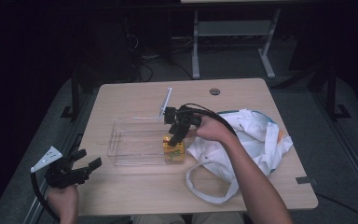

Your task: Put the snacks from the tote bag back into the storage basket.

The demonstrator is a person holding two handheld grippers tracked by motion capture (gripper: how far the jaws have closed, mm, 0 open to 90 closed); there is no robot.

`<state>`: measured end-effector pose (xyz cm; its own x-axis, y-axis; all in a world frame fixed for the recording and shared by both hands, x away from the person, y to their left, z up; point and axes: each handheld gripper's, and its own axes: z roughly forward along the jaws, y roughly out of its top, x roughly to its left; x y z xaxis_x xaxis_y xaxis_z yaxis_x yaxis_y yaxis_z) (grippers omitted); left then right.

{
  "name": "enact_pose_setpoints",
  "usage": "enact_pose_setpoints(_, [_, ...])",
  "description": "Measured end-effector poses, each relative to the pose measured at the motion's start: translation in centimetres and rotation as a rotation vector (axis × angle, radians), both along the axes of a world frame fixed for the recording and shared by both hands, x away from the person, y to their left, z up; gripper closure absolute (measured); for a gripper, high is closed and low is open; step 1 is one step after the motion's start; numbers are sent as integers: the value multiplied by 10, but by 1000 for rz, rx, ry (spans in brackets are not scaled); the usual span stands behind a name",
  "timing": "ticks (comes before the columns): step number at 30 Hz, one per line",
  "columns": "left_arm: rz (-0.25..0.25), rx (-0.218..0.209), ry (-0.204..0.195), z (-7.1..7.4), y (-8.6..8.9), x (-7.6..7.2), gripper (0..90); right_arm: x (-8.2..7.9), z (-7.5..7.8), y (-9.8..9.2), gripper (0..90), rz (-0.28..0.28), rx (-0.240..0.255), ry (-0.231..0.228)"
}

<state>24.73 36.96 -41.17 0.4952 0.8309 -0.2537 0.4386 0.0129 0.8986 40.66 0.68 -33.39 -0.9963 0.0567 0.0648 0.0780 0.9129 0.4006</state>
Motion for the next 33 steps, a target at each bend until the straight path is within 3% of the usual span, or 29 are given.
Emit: enact_pose_setpoints(33, [2,-1,-2,0,0,0,125,1,11,-13,452,-38,34,-9])
